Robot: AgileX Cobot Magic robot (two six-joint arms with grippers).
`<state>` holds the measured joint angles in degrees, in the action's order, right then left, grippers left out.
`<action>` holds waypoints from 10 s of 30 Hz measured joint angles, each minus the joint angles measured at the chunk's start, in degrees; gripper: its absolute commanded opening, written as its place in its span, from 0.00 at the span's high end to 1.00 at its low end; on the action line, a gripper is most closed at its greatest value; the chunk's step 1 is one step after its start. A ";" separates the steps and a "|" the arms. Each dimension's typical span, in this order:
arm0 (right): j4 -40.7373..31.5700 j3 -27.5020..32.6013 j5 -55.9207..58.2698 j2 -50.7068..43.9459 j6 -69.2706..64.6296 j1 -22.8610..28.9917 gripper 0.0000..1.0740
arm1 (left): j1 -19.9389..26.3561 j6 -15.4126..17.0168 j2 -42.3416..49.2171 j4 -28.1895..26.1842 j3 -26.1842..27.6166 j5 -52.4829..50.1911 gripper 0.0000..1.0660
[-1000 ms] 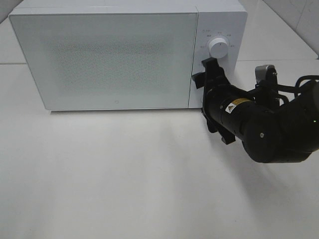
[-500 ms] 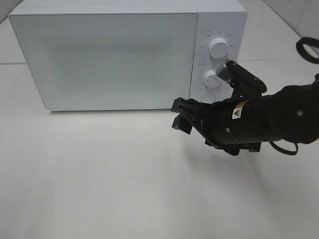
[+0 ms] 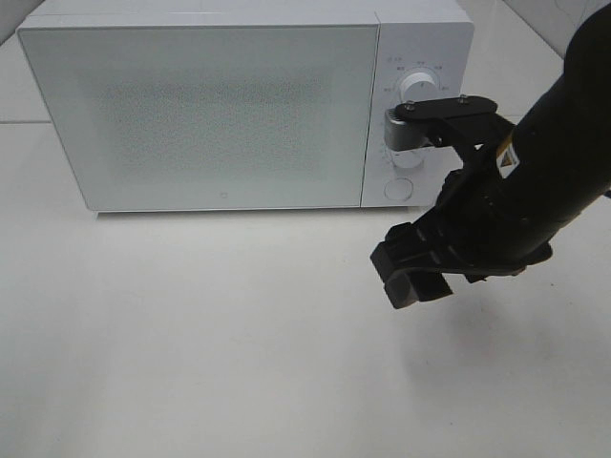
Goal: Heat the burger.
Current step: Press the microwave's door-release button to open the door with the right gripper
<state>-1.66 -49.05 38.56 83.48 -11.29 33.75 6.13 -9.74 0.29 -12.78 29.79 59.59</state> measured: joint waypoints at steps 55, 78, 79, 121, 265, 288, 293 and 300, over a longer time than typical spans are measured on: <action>2.86 15.93 23.32 -77.64 2.64 -20.40 0.30 | 0.00 0.00 0.00 0.00 0.00 0.00 0.08; 2.86 20.00 21.31 -83.65 2.64 -20.68 0.30 | 0.00 0.00 0.00 0.00 0.00 0.00 0.08; 2.86 20.00 21.31 -83.65 2.64 -20.68 0.30 | 0.00 0.00 0.00 0.00 0.00 0.00 0.08; 2.86 15.87 -7.22 -48.53 2.64 -20.68 0.30 | 0.00 0.00 0.00 0.00 0.00 0.00 0.08; -41.88 19.65 -97.12 25.78 -69.10 7.22 1.00 | 0.00 -0.06 0.00 0.00 0.00 0.00 0.08; -39.25 5.16 -92.25 36.61 -69.39 -0.69 1.00 | 0.00 -0.17 0.00 0.00 0.00 0.00 0.08; -39.25 2.52 -92.19 38.16 -69.39 -0.74 1.00 | 0.00 -0.17 0.00 0.00 0.00 0.00 0.08; -40.11 1.32 -92.19 39.88 -69.39 -0.74 1.00 | 0.00 -0.17 0.00 0.00 0.00 0.00 0.08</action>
<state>-41.77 -47.73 -53.63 123.36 -80.67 33.00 6.13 -9.91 0.29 -12.78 29.79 59.59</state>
